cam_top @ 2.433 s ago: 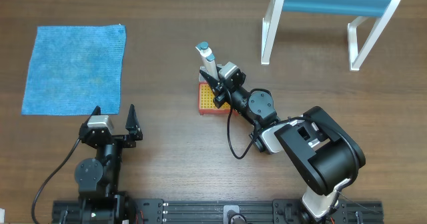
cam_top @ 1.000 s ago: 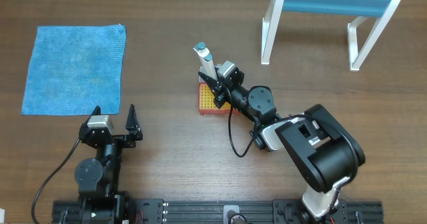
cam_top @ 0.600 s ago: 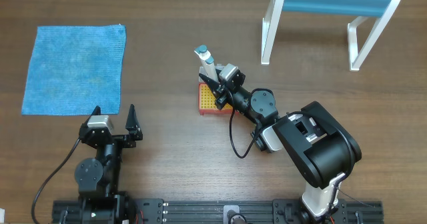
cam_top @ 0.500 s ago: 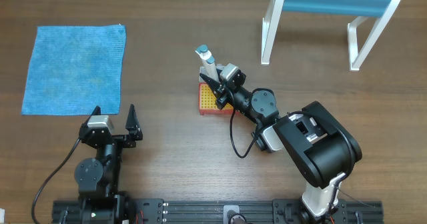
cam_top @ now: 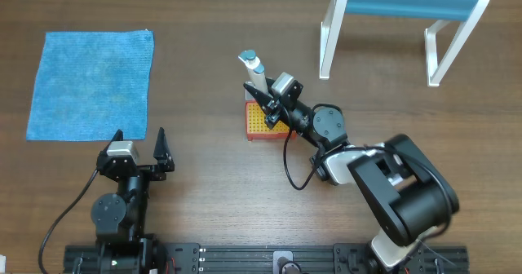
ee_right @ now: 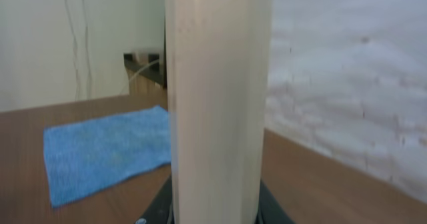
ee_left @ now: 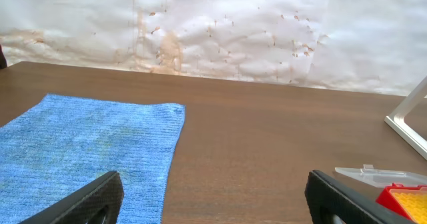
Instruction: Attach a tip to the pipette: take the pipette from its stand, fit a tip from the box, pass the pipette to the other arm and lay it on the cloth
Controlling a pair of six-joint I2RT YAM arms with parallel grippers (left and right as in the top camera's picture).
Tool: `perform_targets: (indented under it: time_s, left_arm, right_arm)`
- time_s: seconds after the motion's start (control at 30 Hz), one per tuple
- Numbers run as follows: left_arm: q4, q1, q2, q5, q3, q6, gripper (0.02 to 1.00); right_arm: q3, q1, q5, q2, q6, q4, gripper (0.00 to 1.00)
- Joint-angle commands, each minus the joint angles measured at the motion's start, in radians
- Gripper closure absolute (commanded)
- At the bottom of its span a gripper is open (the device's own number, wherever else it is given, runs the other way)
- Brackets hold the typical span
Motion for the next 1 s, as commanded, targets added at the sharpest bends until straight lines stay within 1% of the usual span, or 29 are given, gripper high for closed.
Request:
perform_targets:
  time_s: [0.03,0.07,0.1,0.13,0.27,0.3,0.33,0.37,0.4,0.47,0.57,0.6,0.77,0.87,0.9,0.93,0.97,1.0]
  left_arm:
    - [-0.005,-0.003,-0.005,-0.008,-0.003,0.013,0.137]
    - [-0.005,-0.003,-0.005,-0.008,-0.003,0.013,0.137]
    - [-0.005,-0.003,-0.005,-0.008,-0.003,0.013,0.134]
    - [-0.005,-0.003,-0.005,-0.008,-0.003,0.013,0.137]
    - [-0.005,-0.003,-0.005,-0.008,-0.003,0.013,0.137]
    - [-0.005,-0.003,-0.005,-0.008,-0.003,0.013,0.137]
    - [-0.005,-0.003,-0.005,-0.008,-0.003,0.013,0.137]
    - [-0.005,-0.003,-0.005,-0.008,-0.003,0.013,0.137]
    - [-0.005,-0.003,-0.005,-0.008,-0.003,0.013,0.137]
    - [-0.005,-0.003,-0.005,-0.008,-0.003,0.013,0.137]
    - [-0.005,-0.003,-0.005,-0.008,-0.003,0.013,0.137]
    - [-0.005,-0.003,-0.005,-0.008,-0.003,0.013,0.137]
    - [-0.005,-0.003,-0.005,-0.008,-0.003,0.013,0.134]
    - [-0.004,-0.003,-0.005,-0.002,-0.003,0.003,0.137]
    - [0.012,-0.003,-0.005,0.077,-0.003,-0.095,0.137]
    - [0.03,-0.003,-0.005,0.159,-0.003,-0.245,0.137]
    - [0.035,-0.003,-0.005,0.282,-0.003,-0.491,0.137]
    - [0.033,-0.003,-0.005,0.467,-0.003,-0.851,0.137]
  right_arm:
    - [0.028,-0.009,-0.033,-0.149,0.052,-0.013,0.919]
    - [0.03,-0.009,-0.062,-0.193,0.069,-0.066,0.917]
    - [0.035,-0.011,-0.103,-0.257,0.069,-0.194,0.919]
    - [0.046,-0.013,-0.121,-0.32,0.069,-0.345,0.919]
    - [0.16,-0.016,-0.116,-0.581,0.068,-0.956,0.919]
    - [0.187,-0.021,-0.102,-0.617,0.068,-1.074,0.919]
    - [0.197,-0.022,-0.102,-0.636,0.068,-1.138,0.919]
    - [0.196,-0.022,-0.103,-0.645,0.072,-1.181,0.919]
    - [0.196,-0.022,-0.103,-0.647,0.105,-1.201,0.919]
    - [0.196,-0.022,-0.103,-0.647,0.198,-1.208,0.919]
    - [0.196,-0.022,-0.103,-0.647,0.249,-1.208,0.919]
    - [0.196,-0.022,-0.102,-0.647,0.249,-1.209,0.919]
    - [0.196,-0.022,-0.102,-0.646,0.534,-1.205,0.919]
    - [0.196,-0.016,-0.103,-0.646,0.669,-1.205,0.919]
    - [0.196,-0.011,-0.103,-0.646,0.709,-1.205,0.919]
    - [0.196,-0.006,-0.103,-0.646,0.748,-1.205,0.919]
    - [0.196,-0.004,-0.102,-0.646,0.789,-1.205,0.919]
    - [0.196,-0.004,-0.103,-0.646,0.867,-1.205,0.917]
